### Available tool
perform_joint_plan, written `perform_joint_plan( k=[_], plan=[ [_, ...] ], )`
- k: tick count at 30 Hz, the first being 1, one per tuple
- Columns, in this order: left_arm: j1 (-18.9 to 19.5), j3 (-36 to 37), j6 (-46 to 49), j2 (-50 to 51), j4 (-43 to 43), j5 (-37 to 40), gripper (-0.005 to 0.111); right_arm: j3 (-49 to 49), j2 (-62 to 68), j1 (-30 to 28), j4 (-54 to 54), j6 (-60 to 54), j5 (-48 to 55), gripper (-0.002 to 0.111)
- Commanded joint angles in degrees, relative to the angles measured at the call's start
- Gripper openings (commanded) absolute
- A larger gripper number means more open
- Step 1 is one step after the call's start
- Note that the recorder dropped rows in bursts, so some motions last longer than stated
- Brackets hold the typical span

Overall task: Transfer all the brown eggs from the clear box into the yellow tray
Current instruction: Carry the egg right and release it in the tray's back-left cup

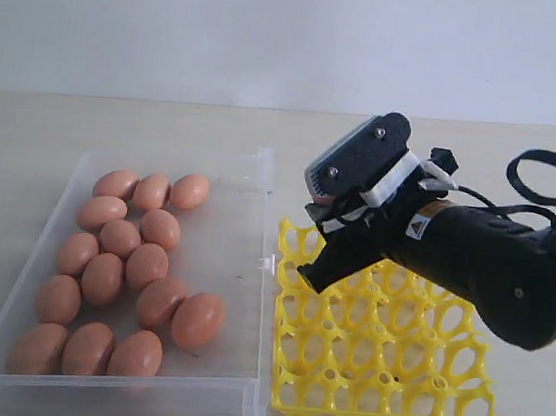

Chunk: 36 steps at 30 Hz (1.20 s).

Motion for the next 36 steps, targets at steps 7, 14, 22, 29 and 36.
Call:
perform_joint_plan(
  k=[7,14,22,29,36],
  plan=[
    [-0.3,-0.2,-0.3,-0.3,-0.1,-0.5,0.000,6.5,-1.2,-1.8,-9.5,27.1,-12.4,0.000],
    [-0.3,-0.2,-0.3,-0.3,-0.1,-0.5,0.000,6.5,2.6,-7.9,-29.4,47.8,-17.3,0.000],
    [-0.3,-0.2,-0.3,-0.3,-0.1,-0.5,0.000,-0.6,10.6,-8.3,-34.2,54.6,-16.2,0.000],
    [-0.3,-0.2,-0.3,-0.3,-0.1,-0.5,0.000,-4.9,13.7,-8.3,-34.1,54.6,-13.2,0.000],
    [-0.3,-0.2,-0.3,-0.3,-0.1,-0.5,0.000,-6.1,15.1,-8.3,-33.9,54.1,-12.4,0.004]
  ],
)
